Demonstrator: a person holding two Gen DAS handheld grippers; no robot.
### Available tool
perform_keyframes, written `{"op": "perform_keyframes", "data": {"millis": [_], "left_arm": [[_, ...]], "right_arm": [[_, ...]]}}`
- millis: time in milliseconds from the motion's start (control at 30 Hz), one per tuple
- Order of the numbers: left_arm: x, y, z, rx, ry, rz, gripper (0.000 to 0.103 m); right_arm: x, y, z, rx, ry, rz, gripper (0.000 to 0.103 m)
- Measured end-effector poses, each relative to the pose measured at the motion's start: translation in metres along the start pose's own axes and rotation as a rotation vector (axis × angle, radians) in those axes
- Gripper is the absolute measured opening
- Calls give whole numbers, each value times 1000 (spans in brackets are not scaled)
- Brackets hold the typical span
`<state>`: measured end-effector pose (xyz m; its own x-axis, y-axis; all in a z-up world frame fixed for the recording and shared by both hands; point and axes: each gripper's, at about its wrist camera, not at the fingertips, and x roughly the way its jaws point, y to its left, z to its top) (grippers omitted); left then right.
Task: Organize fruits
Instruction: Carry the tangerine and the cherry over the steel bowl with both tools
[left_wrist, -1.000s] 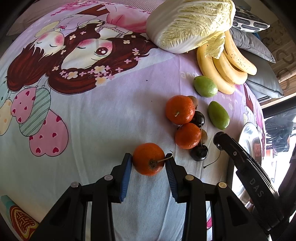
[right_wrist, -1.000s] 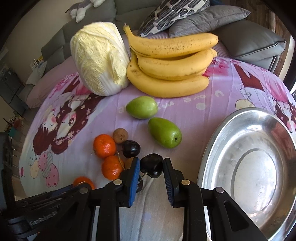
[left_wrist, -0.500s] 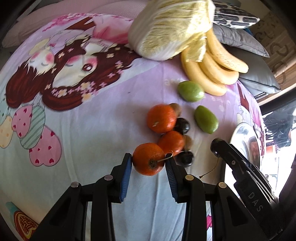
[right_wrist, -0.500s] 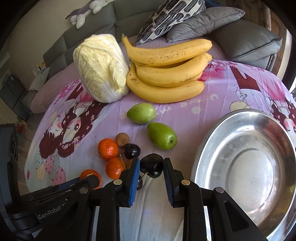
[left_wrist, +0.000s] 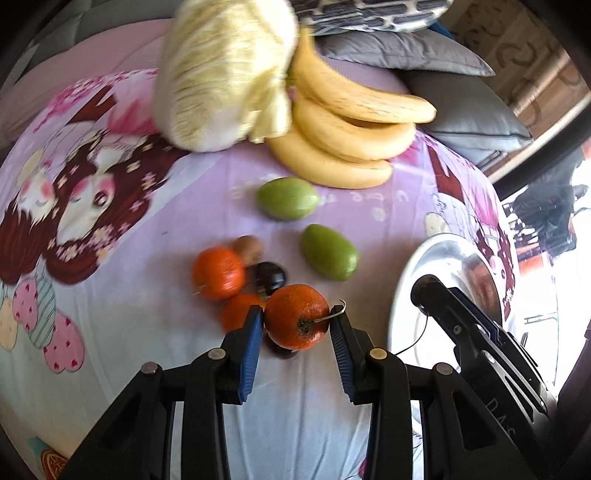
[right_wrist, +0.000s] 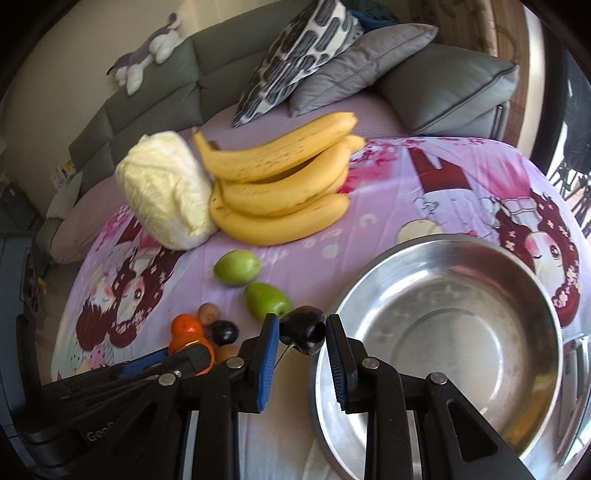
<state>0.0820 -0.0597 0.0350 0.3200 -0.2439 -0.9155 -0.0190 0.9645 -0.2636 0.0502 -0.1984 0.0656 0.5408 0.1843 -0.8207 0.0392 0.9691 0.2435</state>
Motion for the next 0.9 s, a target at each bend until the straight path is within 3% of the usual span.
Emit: {"op": "perform_keyframes", "data": {"millis": [633, 900], "left_arm": [[23, -106, 15, 282, 15, -73, 38], [44, -129, 8, 390, 31, -78, 38]], "right_arm": [[-18, -111, 19, 264, -35, -169, 28], [-8, -129, 20, 302, -5, -195, 28]]}}
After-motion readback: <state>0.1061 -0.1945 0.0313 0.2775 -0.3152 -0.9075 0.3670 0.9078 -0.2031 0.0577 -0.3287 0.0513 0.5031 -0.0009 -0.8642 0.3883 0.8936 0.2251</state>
